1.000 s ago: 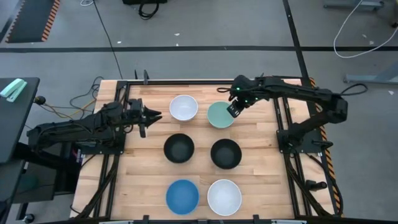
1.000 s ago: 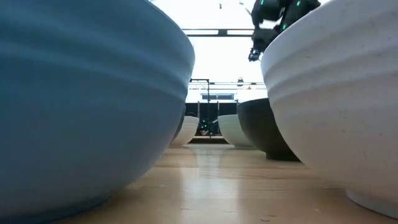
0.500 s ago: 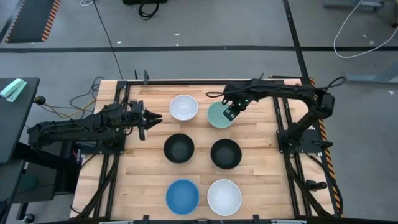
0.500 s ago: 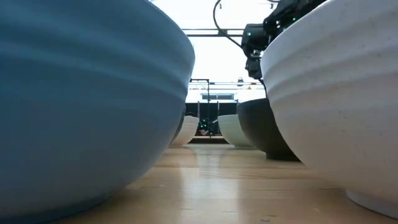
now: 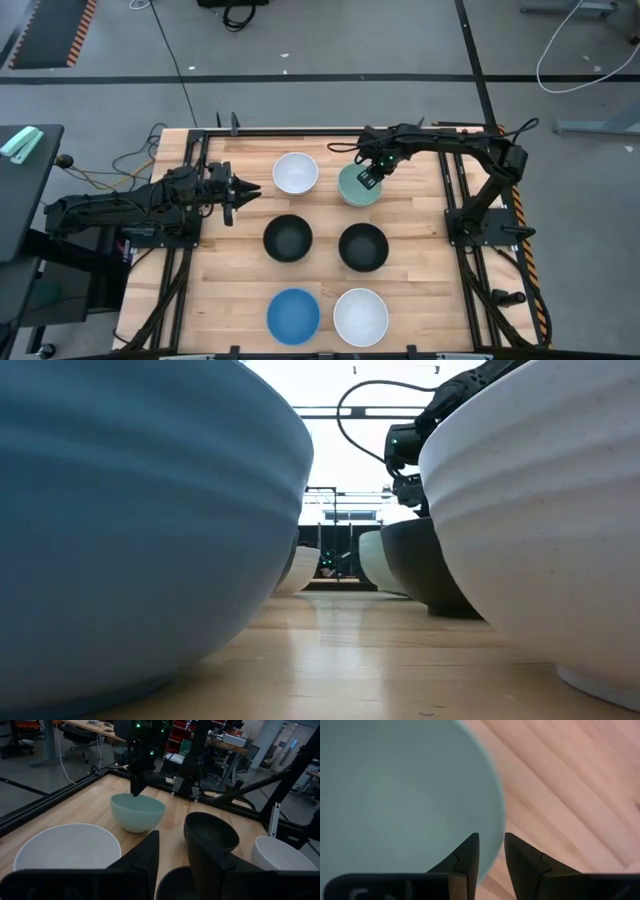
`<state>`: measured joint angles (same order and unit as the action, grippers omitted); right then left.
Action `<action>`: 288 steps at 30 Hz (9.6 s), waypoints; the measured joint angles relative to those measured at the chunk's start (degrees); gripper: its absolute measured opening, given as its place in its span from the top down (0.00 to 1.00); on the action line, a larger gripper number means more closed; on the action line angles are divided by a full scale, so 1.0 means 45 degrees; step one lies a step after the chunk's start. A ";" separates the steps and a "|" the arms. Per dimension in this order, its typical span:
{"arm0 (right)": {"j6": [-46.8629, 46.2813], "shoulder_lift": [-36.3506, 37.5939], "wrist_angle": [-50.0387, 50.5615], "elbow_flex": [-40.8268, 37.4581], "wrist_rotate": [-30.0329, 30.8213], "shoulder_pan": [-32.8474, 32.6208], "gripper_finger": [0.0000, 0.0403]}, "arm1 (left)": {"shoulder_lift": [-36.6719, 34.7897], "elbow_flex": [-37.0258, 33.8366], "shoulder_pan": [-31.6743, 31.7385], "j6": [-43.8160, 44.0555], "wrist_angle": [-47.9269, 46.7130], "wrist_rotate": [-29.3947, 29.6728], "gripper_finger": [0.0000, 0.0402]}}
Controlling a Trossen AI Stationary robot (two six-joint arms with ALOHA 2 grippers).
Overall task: Nest bowls inside each other
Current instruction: Stack the light blue bowl on top of the top white bowl, then stack the left black bowl on top of the blue bowl
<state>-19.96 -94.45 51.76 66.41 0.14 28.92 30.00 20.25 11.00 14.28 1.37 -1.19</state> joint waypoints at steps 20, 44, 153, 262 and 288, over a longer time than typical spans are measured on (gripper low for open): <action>-0.0364 -0.0028 -0.0014 0.0005 0.0045 -0.0133 0.75 | 0.0000 0.0000 0.0000 0.0078 0.0005 0.0003 0.73; -0.0200 -0.0995 -0.0850 0.0063 0.0404 -0.0037 0.97 | 0.0000 0.0000 0.0004 0.0461 -0.0515 0.0012 0.73; 0.1097 -0.8419 0.5810 1.3435 -0.0816 -0.0906 0.95 | 0.0000 0.0000 0.0015 0.0355 -0.1248 0.0112 0.73; 0.2457 -0.7054 0.4563 1.1672 0.0573 -0.1897 1.00 | 0.0000 0.0000 0.0010 0.0688 -0.1700 0.0316 0.73; 0.2874 -0.7059 0.5013 1.2097 0.0670 -0.1872 1.00 | 0.0486 0.0000 0.0000 0.1869 -0.2622 0.0309 0.73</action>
<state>-7.03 -126.21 74.32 120.85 3.16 20.50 32.18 20.25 11.00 22.69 -10.43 0.20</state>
